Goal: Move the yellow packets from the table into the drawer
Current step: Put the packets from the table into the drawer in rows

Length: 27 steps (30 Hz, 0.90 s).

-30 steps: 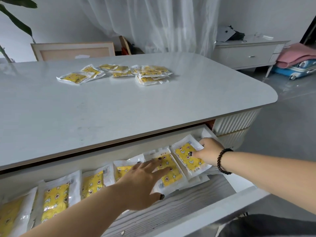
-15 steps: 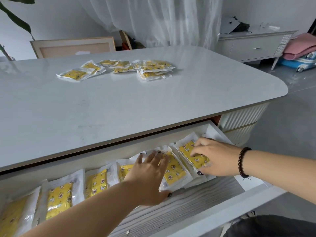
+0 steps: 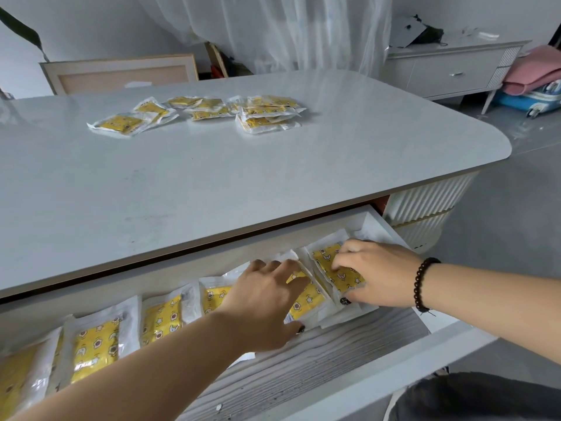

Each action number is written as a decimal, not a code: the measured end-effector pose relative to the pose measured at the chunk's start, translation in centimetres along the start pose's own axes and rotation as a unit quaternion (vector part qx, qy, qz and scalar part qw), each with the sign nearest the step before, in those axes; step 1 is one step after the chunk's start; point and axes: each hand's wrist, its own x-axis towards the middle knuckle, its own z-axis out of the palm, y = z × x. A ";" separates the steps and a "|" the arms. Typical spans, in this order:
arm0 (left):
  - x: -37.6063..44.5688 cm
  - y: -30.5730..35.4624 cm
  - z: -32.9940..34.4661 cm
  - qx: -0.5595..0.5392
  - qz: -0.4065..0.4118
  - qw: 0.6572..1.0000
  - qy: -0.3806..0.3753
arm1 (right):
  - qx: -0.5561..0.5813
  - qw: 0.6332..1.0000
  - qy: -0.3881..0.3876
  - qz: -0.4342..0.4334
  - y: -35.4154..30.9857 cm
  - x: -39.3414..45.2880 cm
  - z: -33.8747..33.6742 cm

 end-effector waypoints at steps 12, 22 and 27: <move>-3.3 -2.1 -4.4 -0.079 -0.040 0.995 0.034 | 0.071 0.997 -0.011 -0.002 -0.7 -1.3 -2.4; -10.5 -3.9 -13.7 -0.029 -0.134 0.987 0.079 | 0.119 0.987 0.092 -0.062 -7.2 -3.0 -12.8; -12.3 -6.1 -16.3 -0.009 -0.166 0.983 0.079 | 0.062 0.990 0.120 -0.048 -9.1 -2.4 -16.4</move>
